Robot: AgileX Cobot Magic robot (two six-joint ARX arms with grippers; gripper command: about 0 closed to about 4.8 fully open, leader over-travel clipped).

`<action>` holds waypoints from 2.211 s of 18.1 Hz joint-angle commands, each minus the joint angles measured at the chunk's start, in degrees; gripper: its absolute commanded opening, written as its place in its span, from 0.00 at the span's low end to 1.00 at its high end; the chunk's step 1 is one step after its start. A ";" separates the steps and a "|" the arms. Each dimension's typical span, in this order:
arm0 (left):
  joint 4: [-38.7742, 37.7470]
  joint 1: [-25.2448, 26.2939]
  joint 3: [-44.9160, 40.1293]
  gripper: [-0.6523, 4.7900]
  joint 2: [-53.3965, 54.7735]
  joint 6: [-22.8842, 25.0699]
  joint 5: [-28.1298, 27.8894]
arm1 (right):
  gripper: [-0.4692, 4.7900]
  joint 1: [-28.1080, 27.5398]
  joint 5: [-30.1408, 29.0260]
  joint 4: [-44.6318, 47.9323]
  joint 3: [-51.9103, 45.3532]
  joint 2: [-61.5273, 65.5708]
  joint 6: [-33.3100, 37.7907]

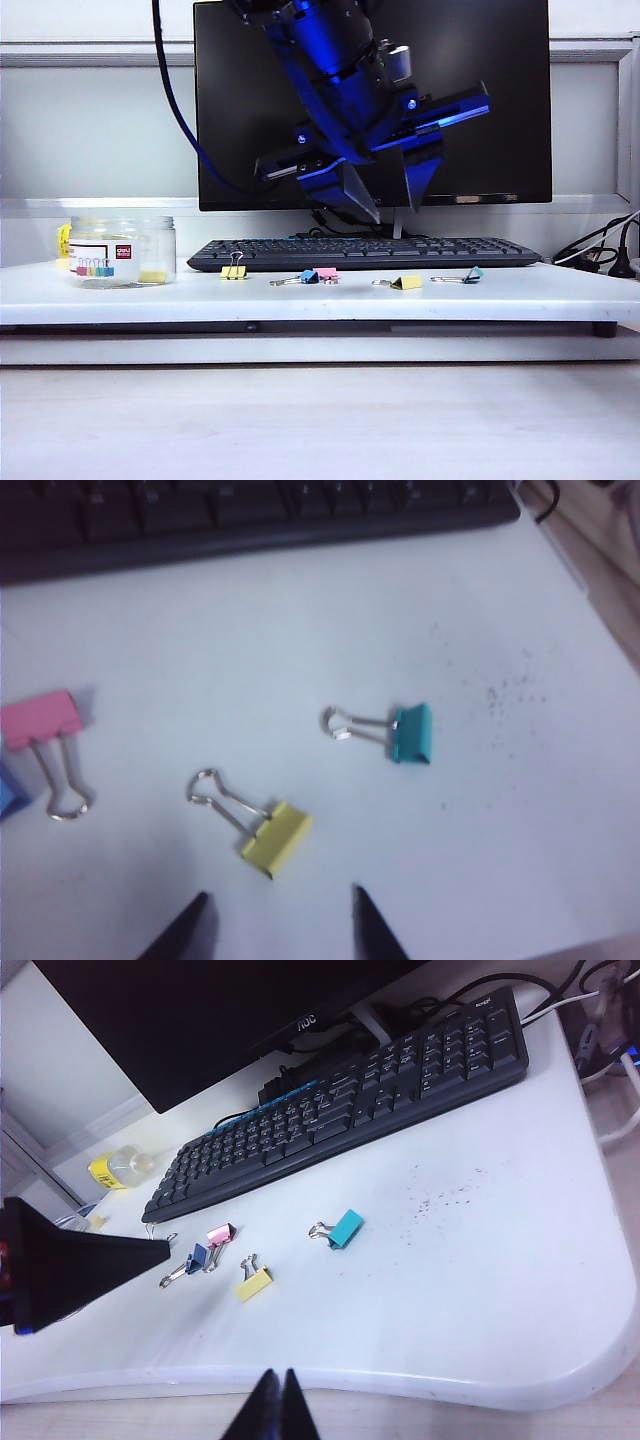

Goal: Pick up the clips with the largest number of clips of the same color on the table and place them in a round transparent plastic box.

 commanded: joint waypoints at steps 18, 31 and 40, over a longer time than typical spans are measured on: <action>4.26 0.28 0.31 0.70 6.88 -12.92 5.57 | 0.09 0.04 -0.24 0.61 -0.22 -0.11 -0.33; 1.36 0.28 2.43 0.61 13.68 -13.31 -0.07 | 0.09 0.04 -0.04 0.66 -0.22 -0.11 -0.33; -5.90 0.33 2.43 0.61 14.69 -9.42 -1.75 | 0.09 0.02 0.04 0.70 -0.22 -0.11 -0.33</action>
